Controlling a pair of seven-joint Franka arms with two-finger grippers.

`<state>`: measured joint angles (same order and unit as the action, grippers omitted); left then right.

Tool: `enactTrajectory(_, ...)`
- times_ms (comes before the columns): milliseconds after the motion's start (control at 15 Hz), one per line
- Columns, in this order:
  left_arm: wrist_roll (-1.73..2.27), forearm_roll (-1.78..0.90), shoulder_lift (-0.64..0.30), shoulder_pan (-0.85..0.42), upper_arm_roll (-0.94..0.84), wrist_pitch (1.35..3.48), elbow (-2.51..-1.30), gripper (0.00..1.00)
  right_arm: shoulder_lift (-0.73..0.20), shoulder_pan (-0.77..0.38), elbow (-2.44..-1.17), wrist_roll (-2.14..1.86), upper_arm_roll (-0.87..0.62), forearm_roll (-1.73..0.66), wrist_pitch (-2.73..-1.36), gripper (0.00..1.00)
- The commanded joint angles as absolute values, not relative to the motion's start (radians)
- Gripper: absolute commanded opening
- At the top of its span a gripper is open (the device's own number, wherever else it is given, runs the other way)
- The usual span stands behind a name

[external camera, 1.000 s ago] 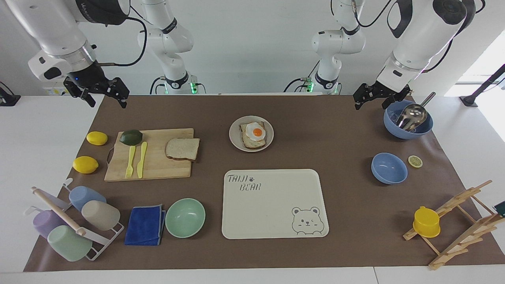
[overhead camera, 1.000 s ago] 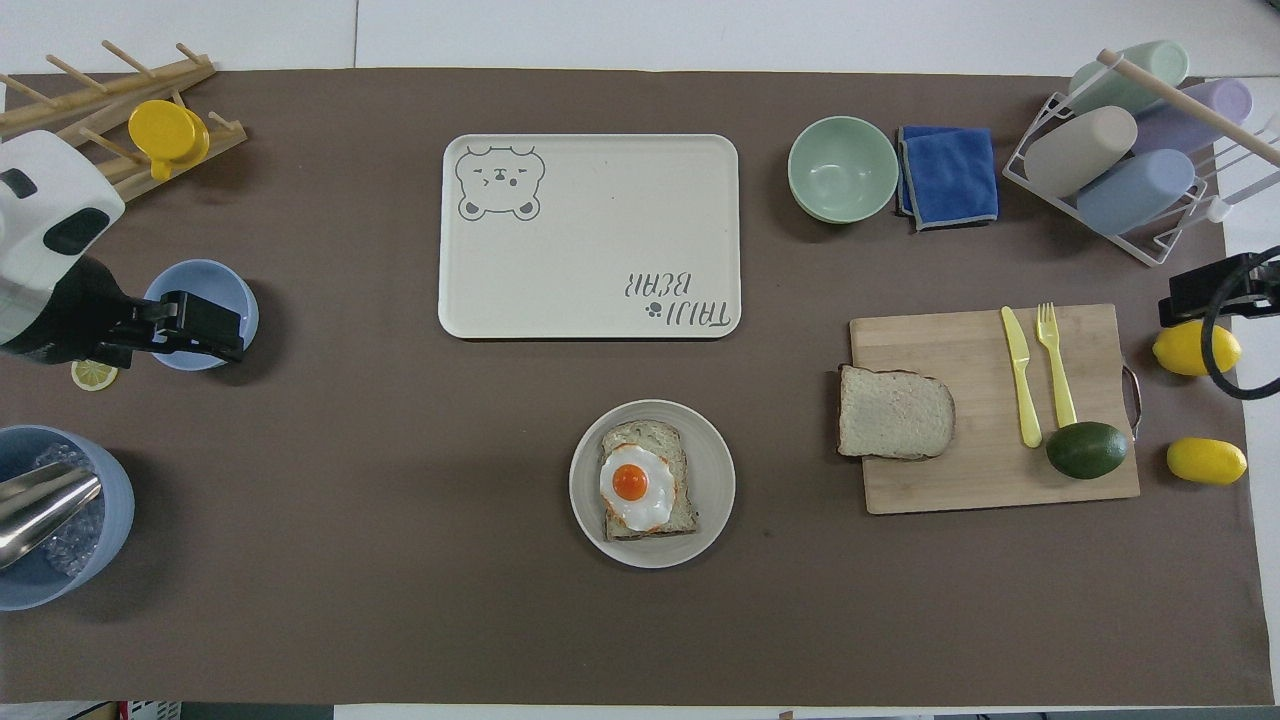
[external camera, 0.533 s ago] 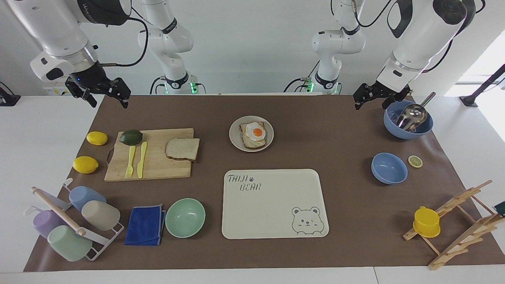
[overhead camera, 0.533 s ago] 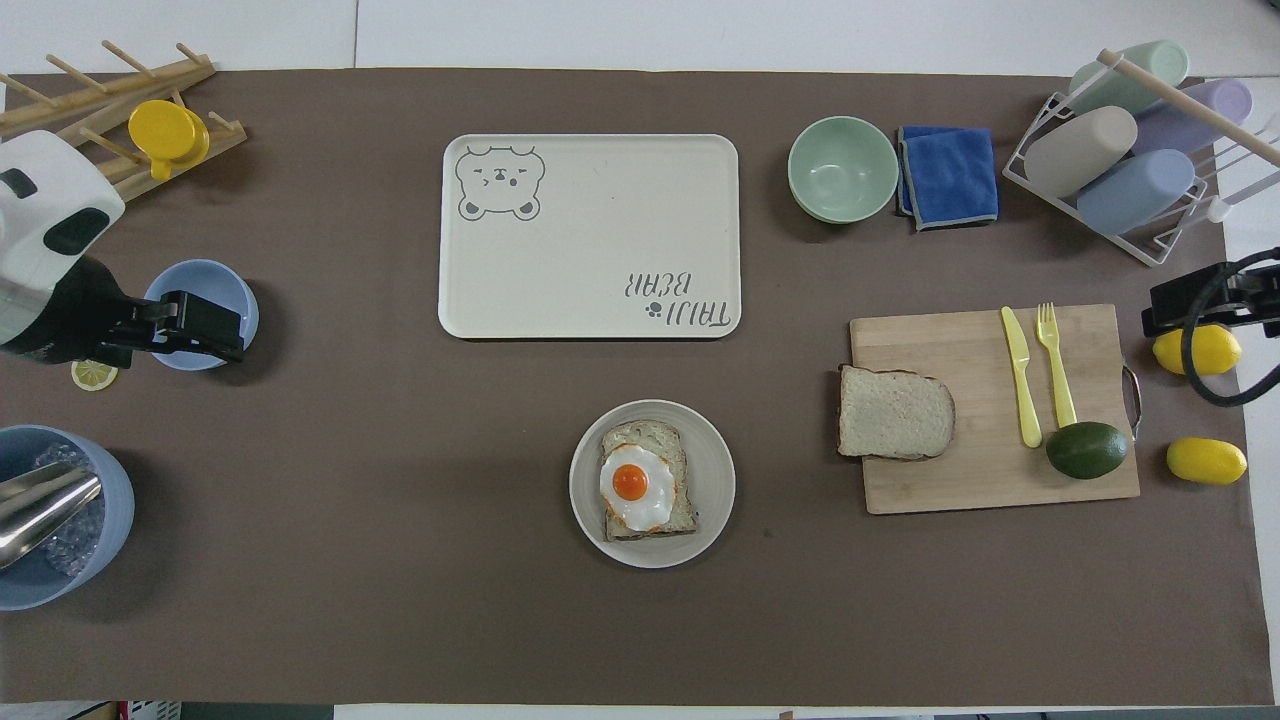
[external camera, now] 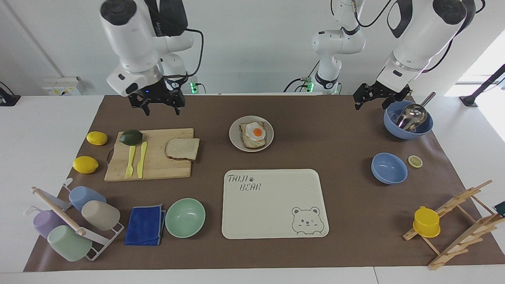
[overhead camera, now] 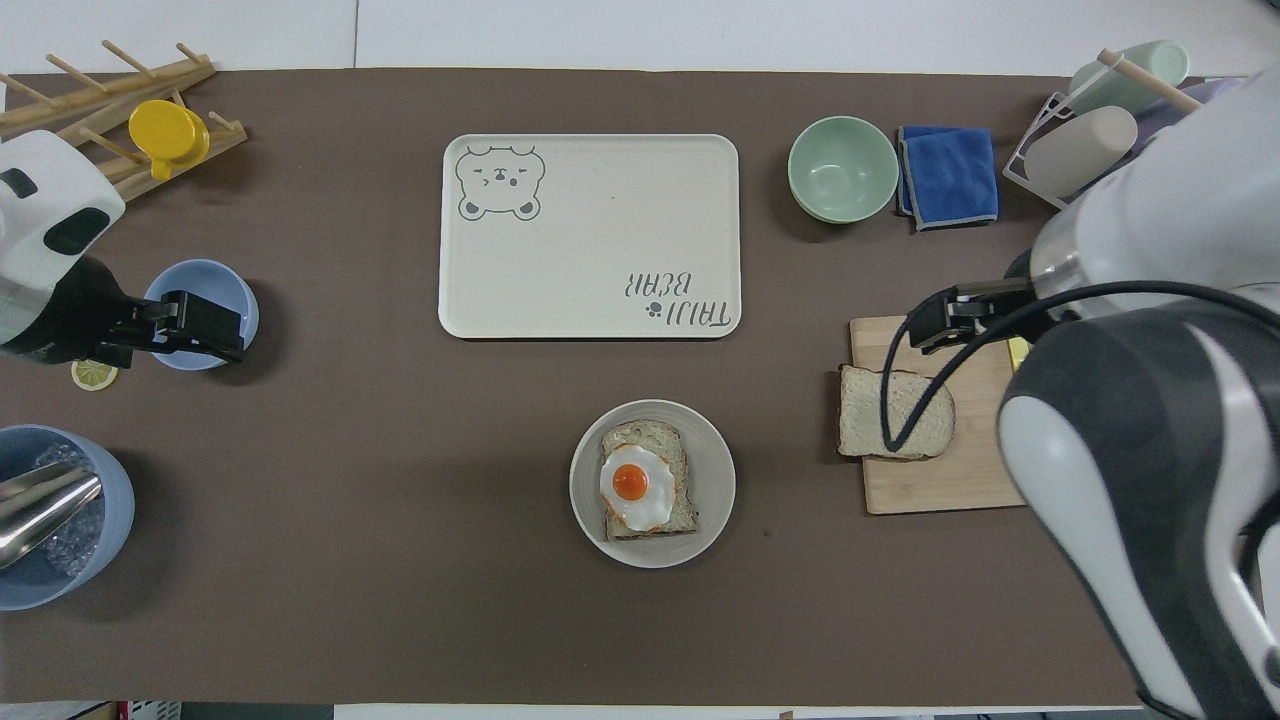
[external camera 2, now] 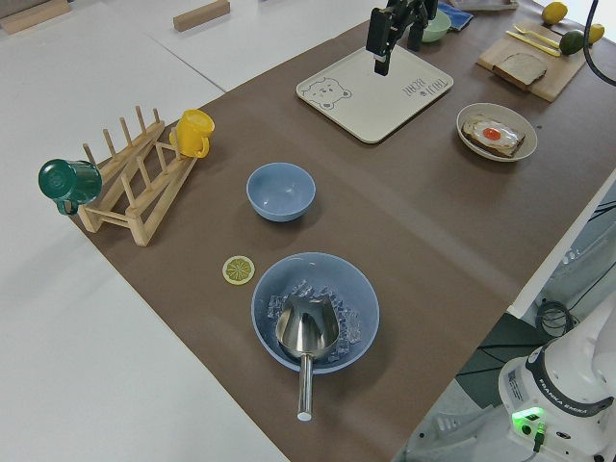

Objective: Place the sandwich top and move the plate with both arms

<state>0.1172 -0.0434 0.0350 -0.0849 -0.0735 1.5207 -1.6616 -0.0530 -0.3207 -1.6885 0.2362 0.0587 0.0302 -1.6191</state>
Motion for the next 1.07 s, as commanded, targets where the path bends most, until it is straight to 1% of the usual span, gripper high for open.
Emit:
enactTrajectory(0, 0.11, -0.051, 0.052, -0.078, -0.075, 1.516, -1.677, 1.0, -0.104, -0.327, -1.823, 0.241, 0.066, 0.067, -1.762, 1.0)
enactTrajectory(133, 0.11, -0.051, 0.052, -0.078, -0.075, 1.516, -1.677, 1.0, -0.088, -0.374, -1.949, 0.3, 0.066, 0.11, -1.86, 1.0)
enactTrajectory(200, 0.11, -0.051, 0.052, -0.078, -0.075, 1.516, -1.677, 1.0, -0.08, -0.385, -1.971, 0.323, 0.066, 0.148, -1.867, 1.0)
enactTrajectory(333, 0.11, -0.051, 0.052, -0.078, -0.075, 1.516, -1.677, 1.0, -0.093, -0.454, -2.003, 0.382, 0.066, 0.192, -1.884, 1.0)
enactTrajectory(400, 0.11, -0.051, 0.052, -0.078, -0.075, 1.516, -1.677, 1.0, -0.103, -0.463, -2.014, 0.418, 0.064, 0.218, -1.902, 1.0)
enactTrajectory(533, 0.11, -0.051, 0.052, -0.078, -0.075, 1.516, -1.677, 1.0, -0.124, -0.463, -2.037, 0.422, 0.064, 0.274, -1.905, 1.0)
enactTrajectory(800, 0.11, -0.051, 0.052, -0.078, -0.075, 1.516, -1.677, 1.0, -0.159, -0.465, -2.104, 0.428, 0.064, 0.288, -1.962, 1.0)
enactTrajectory(1000, 0.11, -0.051, 0.052, -0.078, -0.075, 1.516, -1.677, 1.0, -0.186, -0.48, -2.109, 0.429, 0.064, 0.288, -1.965, 1.0)
